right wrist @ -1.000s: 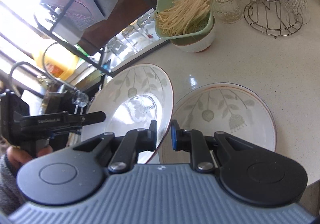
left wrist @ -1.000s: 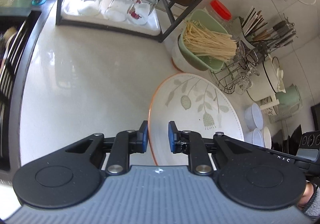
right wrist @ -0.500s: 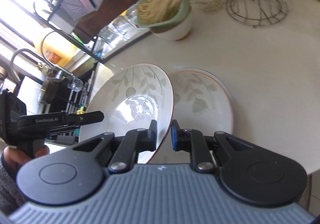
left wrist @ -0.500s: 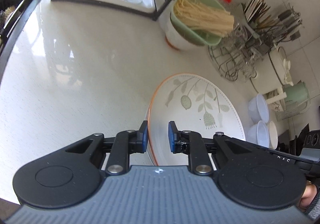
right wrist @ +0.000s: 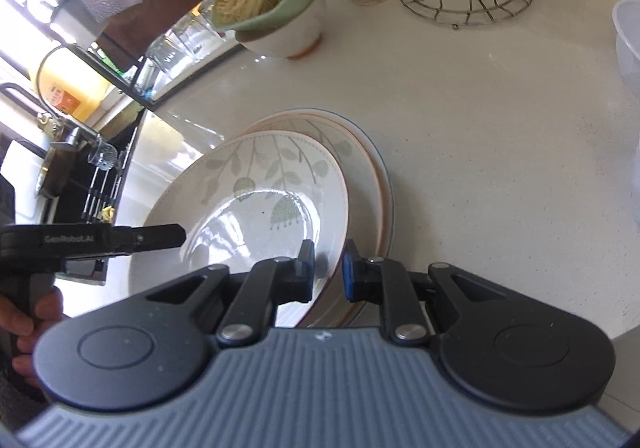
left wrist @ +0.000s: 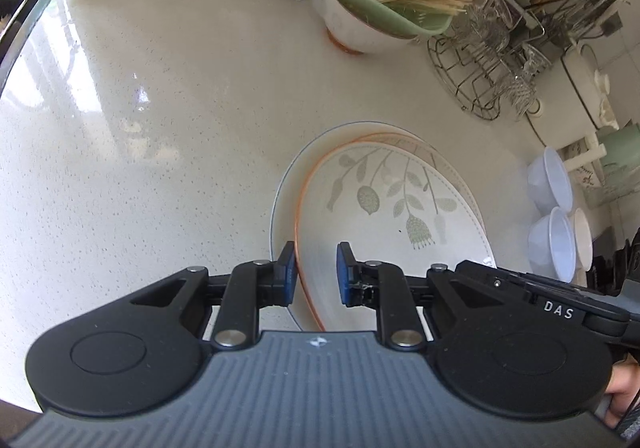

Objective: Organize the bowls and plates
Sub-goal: 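Carry the second leaf plate with both grippers and lower it onto the stack, then open both grippers to release the leaf plate on the stack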

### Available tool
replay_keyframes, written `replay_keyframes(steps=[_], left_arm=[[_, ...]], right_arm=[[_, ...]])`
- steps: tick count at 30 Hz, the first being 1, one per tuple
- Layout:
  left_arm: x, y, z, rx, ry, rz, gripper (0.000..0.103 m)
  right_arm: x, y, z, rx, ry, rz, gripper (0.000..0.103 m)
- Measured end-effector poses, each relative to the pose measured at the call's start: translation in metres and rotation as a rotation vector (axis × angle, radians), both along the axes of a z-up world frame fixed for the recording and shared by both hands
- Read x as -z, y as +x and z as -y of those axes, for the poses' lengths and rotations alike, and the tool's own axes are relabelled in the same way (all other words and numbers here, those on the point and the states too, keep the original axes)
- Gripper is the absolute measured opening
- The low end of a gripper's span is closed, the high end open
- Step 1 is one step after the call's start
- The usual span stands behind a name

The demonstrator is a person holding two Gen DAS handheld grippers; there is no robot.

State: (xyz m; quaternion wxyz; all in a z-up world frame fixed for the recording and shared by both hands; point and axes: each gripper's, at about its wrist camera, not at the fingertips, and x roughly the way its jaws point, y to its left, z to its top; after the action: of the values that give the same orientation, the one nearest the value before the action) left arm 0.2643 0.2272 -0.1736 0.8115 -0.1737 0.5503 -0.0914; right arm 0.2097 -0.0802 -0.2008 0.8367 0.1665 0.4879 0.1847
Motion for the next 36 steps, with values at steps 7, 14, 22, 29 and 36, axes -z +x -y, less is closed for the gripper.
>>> replay_keyframes(steps=[7,14,22,29,36], left_arm=[[0.004,0.006,0.008,0.014,0.036,-0.037,0.022],[0.004,0.014,0.024,0.032,0.12,-0.068,0.023],[0.003,0.01,0.025,0.001,0.111,-0.095,0.028],[0.0,0.006,0.022,-0.015,0.086,-0.083,0.03],[-0.007,0.002,0.013,-0.045,0.059,-0.049,0.03]], right_arm=[[0.002,0.002,-0.004,0.012,-0.028,0.039,0.018],[0.002,0.002,-0.006,0.026,-0.049,0.077,0.018],[-0.004,0.003,-0.003,0.018,-0.071,0.099,0.016],[-0.01,0.002,0.0,0.052,-0.071,0.119,0.016],[-0.018,-0.001,-0.008,0.043,-0.137,0.15,0.017]])
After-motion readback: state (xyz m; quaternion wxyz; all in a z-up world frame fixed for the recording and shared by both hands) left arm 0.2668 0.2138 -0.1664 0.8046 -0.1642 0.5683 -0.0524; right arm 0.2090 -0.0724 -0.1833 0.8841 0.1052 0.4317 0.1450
